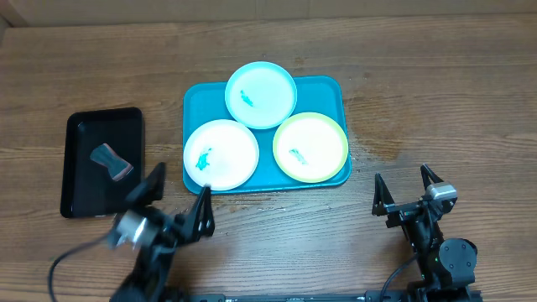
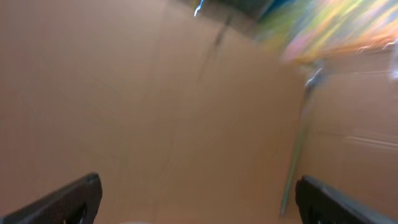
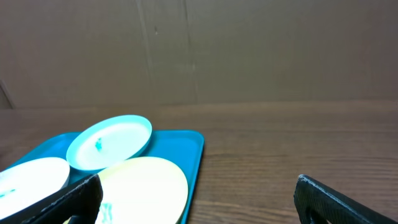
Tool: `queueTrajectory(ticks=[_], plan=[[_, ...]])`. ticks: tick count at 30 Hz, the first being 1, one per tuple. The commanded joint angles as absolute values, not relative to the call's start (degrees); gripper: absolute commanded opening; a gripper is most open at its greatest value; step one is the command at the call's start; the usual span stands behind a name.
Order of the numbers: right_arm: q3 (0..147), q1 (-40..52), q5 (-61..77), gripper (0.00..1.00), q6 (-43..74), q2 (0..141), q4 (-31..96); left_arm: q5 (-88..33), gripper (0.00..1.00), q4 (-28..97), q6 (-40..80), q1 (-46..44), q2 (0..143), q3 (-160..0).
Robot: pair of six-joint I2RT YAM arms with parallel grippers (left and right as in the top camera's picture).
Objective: Clean dirty plates on tray and stack at the side
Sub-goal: 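Raise the left gripper and move it toward the sponge on the black tray, then lower the left gripper onto the pink-green sponge and close on it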
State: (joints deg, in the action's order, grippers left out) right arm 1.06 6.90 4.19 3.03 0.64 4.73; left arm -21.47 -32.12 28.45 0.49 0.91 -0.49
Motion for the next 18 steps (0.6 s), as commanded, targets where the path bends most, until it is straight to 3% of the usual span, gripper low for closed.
queueTrajectory(ticks=[1, 6, 7, 11, 18], plan=[[0.5, 7.3, 3.9, 1.00, 3.2, 0.2, 4.6, -18.8, 1.00, -40.7, 31.2, 0.7, 0.3, -3.2], [0.5, 7.3, 3.9, 1.00, 3.2, 0.2, 4.6, -14.0, 0.99, -28.6, 22.2, 0.7, 3.2, -15.9], [0.5, 7.3, 3.9, 1.00, 3.2, 0.2, 4.6, -11.4, 1.00, -16.6, 14.5, 0.7, 7.4, -23.9], [0.5, 7.3, 3.9, 1.00, 3.2, 0.2, 4.6, 3.4, 1.00, 13.1, 10.2, 0.7, 23.7, -42.7], [0.5, 7.3, 3.9, 1.00, 3.2, 0.2, 4.6, -1.2, 1.00, 34.9, 3.9, 0.8, 49.6, -62.1]])
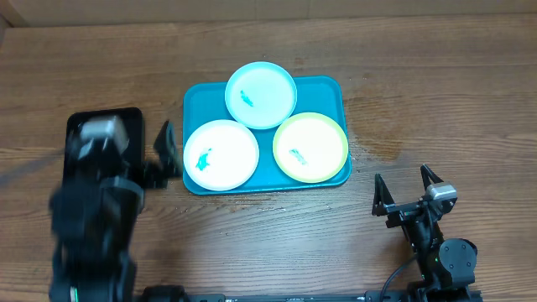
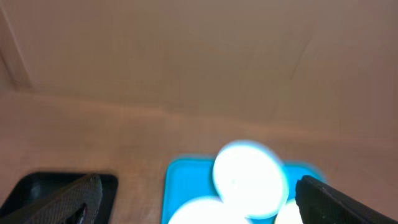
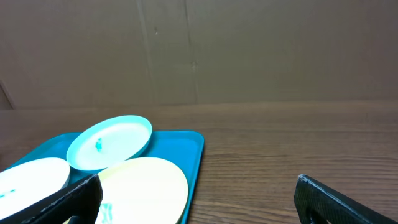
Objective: Clean dirty plates on tray and stack at the side
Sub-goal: 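Lower the left gripper onto the pink-green sponge and close on it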
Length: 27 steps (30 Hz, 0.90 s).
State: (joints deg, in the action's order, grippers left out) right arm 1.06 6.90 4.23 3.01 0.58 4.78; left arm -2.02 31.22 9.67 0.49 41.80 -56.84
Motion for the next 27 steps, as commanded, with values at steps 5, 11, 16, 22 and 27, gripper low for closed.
queueTrajectory(ticks=[5, 11, 16, 22, 27], plan=[[0.5, 7.3, 3.9, 1.00, 3.2, 0.2, 4.6, 11.0, 1.00, 41.4, 15.4, 3.4, 62.3, -71.0], [0.5, 7.3, 3.9, 1.00, 3.2, 0.2, 4.6, 10.9, 1.00, 48.1, 28.0, 14.4, 75.8, -79.7], [0.5, 7.3, 3.9, 1.00, 3.2, 0.2, 4.6, 10.7, 1.00, 47.8, 28.9, 20.1, 83.8, -79.7], [0.5, 7.3, 3.9, 1.00, 3.2, 0.2, 4.6, 5.2, 1.00, 49.6, 28.8, 24.4, 93.3, -79.6], [0.5, 7.3, 3.9, 1.00, 3.2, 0.2, 4.6, -0.6, 1.00, 50.4, 28.7, 26.7, 99.6, -79.6]])
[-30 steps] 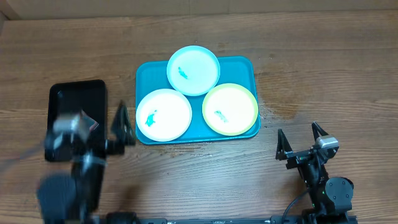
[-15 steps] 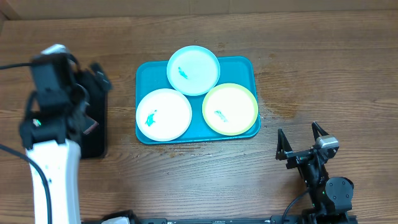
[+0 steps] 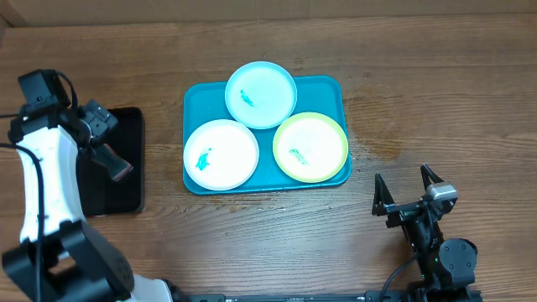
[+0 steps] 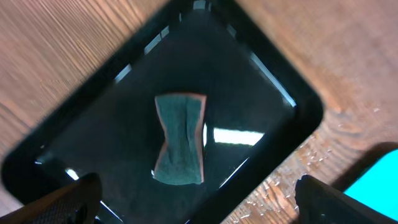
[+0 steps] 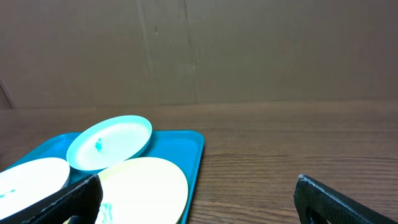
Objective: Clean dirty plates on tray and stack at the side
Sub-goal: 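Lower the left gripper onto the pink-green sponge and close on it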
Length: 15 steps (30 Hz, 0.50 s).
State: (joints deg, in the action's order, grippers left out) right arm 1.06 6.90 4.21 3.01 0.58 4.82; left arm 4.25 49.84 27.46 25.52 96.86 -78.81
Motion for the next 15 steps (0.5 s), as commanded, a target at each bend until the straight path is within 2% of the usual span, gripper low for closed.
queueTrajectory(ticks=[1, 15], plan=[[0.5, 7.3, 3.9, 1.00, 3.2, 0.2, 4.6, -0.8, 1.00, 50.9, 28.7, 27.0, 100.9, -79.6], [0.5, 7.3, 3.9, 1.00, 3.2, 0.2, 4.6, -0.6, 0.97, 53.2, 21.4, 27.1, 113.9, -79.6]])
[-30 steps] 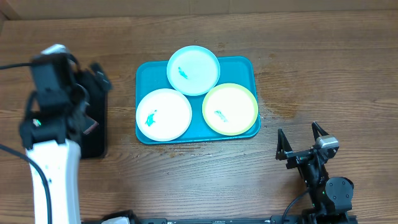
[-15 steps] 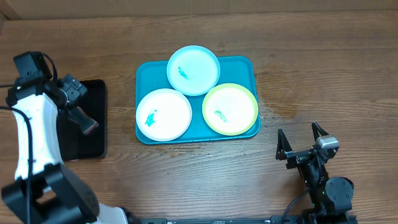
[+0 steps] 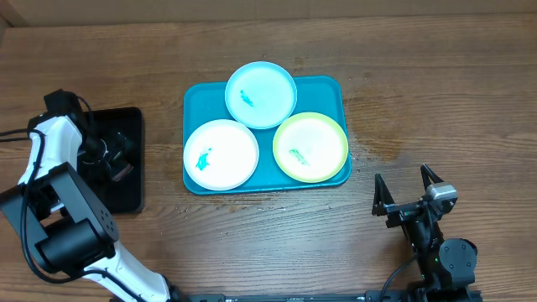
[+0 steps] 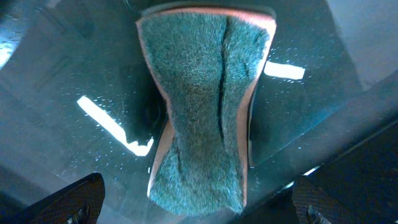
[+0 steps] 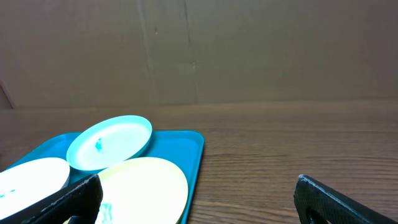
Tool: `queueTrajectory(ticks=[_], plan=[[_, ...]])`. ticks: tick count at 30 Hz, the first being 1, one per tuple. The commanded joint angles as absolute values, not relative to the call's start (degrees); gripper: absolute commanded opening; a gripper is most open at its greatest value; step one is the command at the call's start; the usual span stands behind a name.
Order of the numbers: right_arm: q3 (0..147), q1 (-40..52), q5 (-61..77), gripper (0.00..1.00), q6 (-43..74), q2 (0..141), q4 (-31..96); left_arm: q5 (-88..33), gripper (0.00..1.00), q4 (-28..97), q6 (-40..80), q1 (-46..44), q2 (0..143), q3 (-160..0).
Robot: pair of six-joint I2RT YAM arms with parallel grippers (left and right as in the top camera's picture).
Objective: Clean dirty plates on tray and stack at the side
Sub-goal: 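Lower the left gripper onto the pink-green sponge and close on it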
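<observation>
Three dirty plates lie on the blue tray (image 3: 327, 91): a light blue one (image 3: 261, 95) at the back, a white one (image 3: 221, 153) front left, a yellow-green one (image 3: 310, 147) front right, each with a teal smear. A grey-green sponge (image 4: 205, 106) lies in the black tray (image 3: 130, 189) at the left. My left gripper (image 3: 107, 155) is low over that sponge, open, its fingertips straddling the sponge's near end without touching it. My right gripper (image 3: 407, 195) rests open at the front right, facing the blue tray (image 5: 180, 146).
A cardboard wall (image 5: 249, 50) runs along the table's far edge. The wooden table (image 3: 419, 84) is bare to the right of the blue tray. A wet patch (image 3: 377, 143) shows on the wood beside the tray.
My left gripper has come down closer to the sponge in the black tray, so the sponge now fills the left wrist view. The right arm and plates have not moved.
My left gripper was first near the table's front edge, open, left of centre. Then it was up by the black tray, then over that tray looking down at the sponge, and now low over the sponge. The right arm stayed parked throughout.
</observation>
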State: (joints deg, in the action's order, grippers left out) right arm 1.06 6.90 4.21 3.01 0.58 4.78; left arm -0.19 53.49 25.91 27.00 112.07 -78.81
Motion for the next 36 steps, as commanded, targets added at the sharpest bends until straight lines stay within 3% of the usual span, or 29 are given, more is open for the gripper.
queueTrajectory(ticks=[1, 7, 9, 11, 15, 17, 19, 20, 21, 22, 23, 36], plan=[[0.5, 7.3, 3.9, 1.00, 3.2, 0.2, 4.6, -0.6, 0.97, 52.9, 20.0, 27.1, 114.5, -79.6], [0.5, 7.3, 3.9, 1.00, 3.2, 0.2, 4.6, -0.8, 0.96, 52.5, 18.8, 27.1, 118.1, -79.6], [0.5, 7.3, 3.9, 1.00, 3.2, 0.2, 4.6, -0.9, 0.89, 52.5, 18.8, 27.1, 119.3, -79.6], [0.5, 7.3, 3.9, 1.00, 3.2, 0.2, 4.6, -0.9, 0.72, 52.5, 18.8, 27.1, 120.1, -79.6], [0.5, 7.3, 3.9, 1.00, 3.2, 0.2, 4.6, -0.9, 0.21, 52.4, 18.8, 27.1, 120.5, -79.6], [0.5, 7.3, 3.9, 1.00, 3.2, 0.2, 4.6, -0.9, 0.04, 52.2, 18.8, 27.1, 120.5, -79.6], [0.5, 7.3, 3.9, 1.00, 3.2, 0.2, 4.6, -0.8, 0.04, 51.6, 18.8, 27.1, 120.5, -79.6], [0.5, 7.3, 3.9, 1.00, 3.2, 0.2, 4.6, -0.6, 0.10, 50.9, 18.8, 27.1, 120.5, -79.6], [0.5, 7.3, 3.9, 1.00, 3.2, 0.2, 4.6, -0.6, 0.40, 50.0, 18.8, 27.1, 120.5, -79.6], [0.5, 7.3, 3.9, 1.00, 3.2, 0.2, 4.6, -0.4, 0.78, 49.0, 18.8, 27.1, 120.5, -79.6], [0.5, 7.3, 3.9, 1.00, 3.2, 0.2, 4.6, 0.3, 0.99, 47.8, 18.8, 27.1, 120.5, -79.6], [0.5, 7.3, 3.9, 1.00, 3.2, 0.2, 4.6, 9.0, 0.97, 38.2, 18.8, 27.1, 120.6, -79.6]])
